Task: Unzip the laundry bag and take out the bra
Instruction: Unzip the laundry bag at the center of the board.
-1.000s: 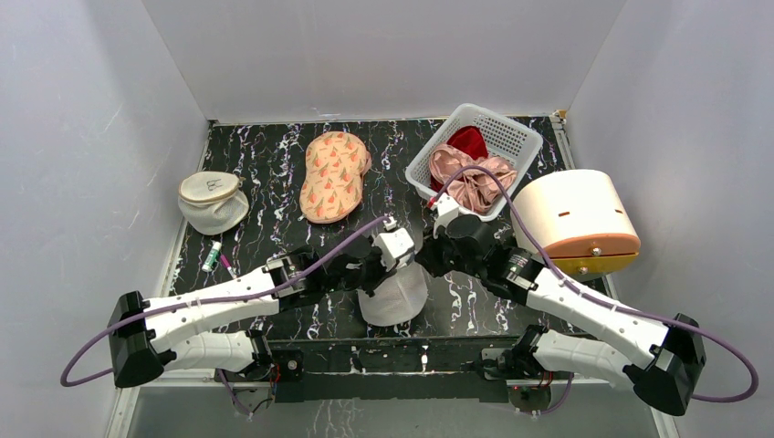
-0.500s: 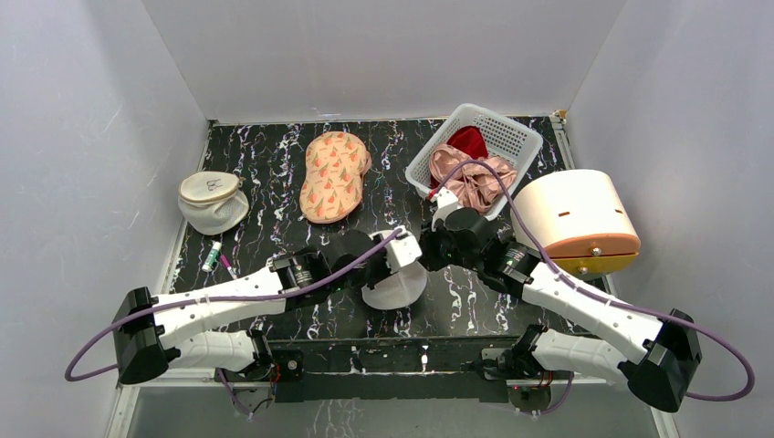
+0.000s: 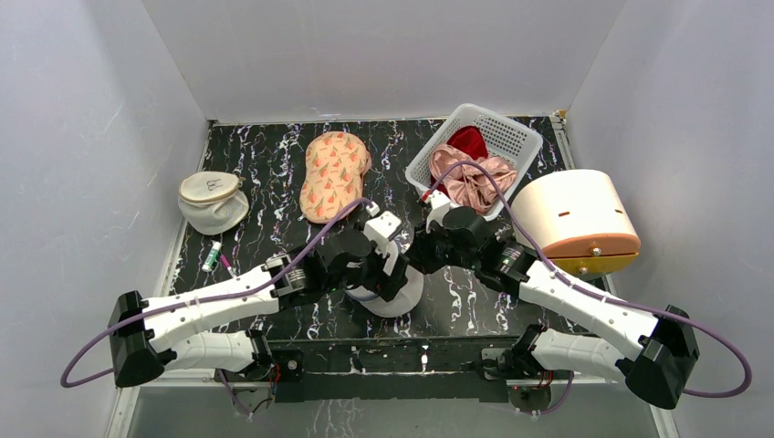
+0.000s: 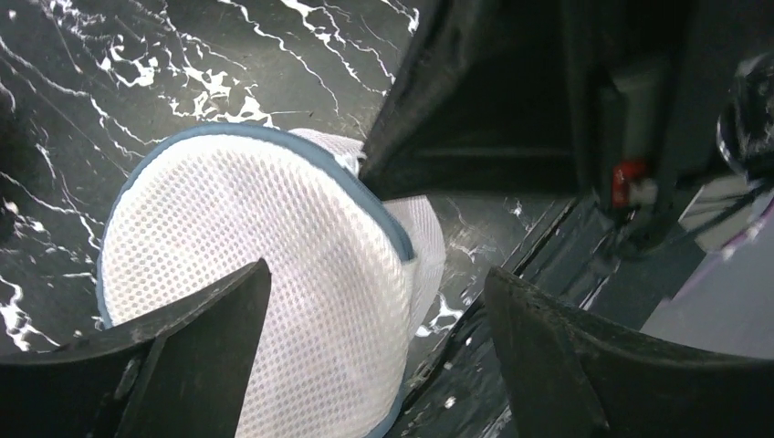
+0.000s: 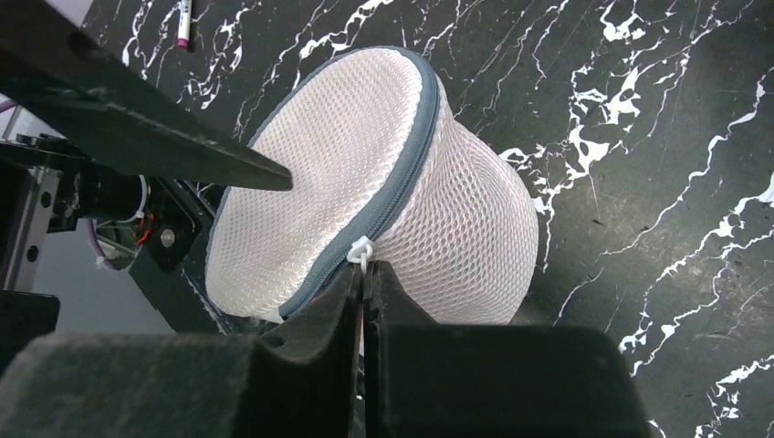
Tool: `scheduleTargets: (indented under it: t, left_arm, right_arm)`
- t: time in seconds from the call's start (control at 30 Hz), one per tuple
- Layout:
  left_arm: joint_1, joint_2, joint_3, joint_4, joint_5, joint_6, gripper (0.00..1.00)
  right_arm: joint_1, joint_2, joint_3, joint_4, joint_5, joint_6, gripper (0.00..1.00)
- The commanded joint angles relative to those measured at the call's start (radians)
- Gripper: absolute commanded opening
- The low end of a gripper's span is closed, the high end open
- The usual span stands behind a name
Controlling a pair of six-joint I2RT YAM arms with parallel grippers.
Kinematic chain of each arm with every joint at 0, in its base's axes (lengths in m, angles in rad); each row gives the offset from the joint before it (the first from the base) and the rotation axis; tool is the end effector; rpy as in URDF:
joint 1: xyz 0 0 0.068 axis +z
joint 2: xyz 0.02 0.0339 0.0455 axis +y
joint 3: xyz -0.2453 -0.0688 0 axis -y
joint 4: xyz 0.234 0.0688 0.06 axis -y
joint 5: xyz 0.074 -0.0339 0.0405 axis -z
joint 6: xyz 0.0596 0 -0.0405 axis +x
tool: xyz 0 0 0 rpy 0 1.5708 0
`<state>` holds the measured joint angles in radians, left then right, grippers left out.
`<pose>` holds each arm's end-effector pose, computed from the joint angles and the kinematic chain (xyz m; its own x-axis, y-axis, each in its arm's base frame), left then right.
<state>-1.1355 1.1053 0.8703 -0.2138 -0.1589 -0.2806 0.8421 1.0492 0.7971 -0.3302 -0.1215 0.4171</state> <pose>0.1229 -0.2419 0.2789 -0.4071 0.2269 -0.8847 0.7519 0.6332 -0.1835 0.1615 0.1917 0.2527 -0.6621 -0.1379 -0.7366 -0.5903 0.7015 0.3993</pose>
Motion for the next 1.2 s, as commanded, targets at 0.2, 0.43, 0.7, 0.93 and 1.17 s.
scheduleTargets:
  t: [0.2,0.43,0.7,0.93,1.17]
  left_arm:
    - [-0.003,0.038,0.021,0.018,-0.102,-0.188,0.66]
    - [-0.003,0.081,0.055,-0.007,-0.139,-0.150,0.37]
    - [-0.003,0.094,0.099,-0.064,-0.125,-0.027,0.14]
    - [-0.004,0.083,0.131,-0.063,-0.091,0.085,0.00]
    - [-0.003,0.069,0.161,-0.079,-0.108,0.188,0.00]
  right_arm:
    - [0.001,-0.019,-0.004,0.093,-0.053,0.020,0.00]
    - [0.002,-0.026,-0.010,0.094,-0.054,0.023,0.00]
    - [0.002,-0.046,-0.007,0.099,0.006,0.050,0.00]
    - [0.000,-0.028,0.044,-0.012,0.145,0.058,0.00]
    - [-0.025,-0.038,0.076,-0.093,0.240,0.068,0.00]
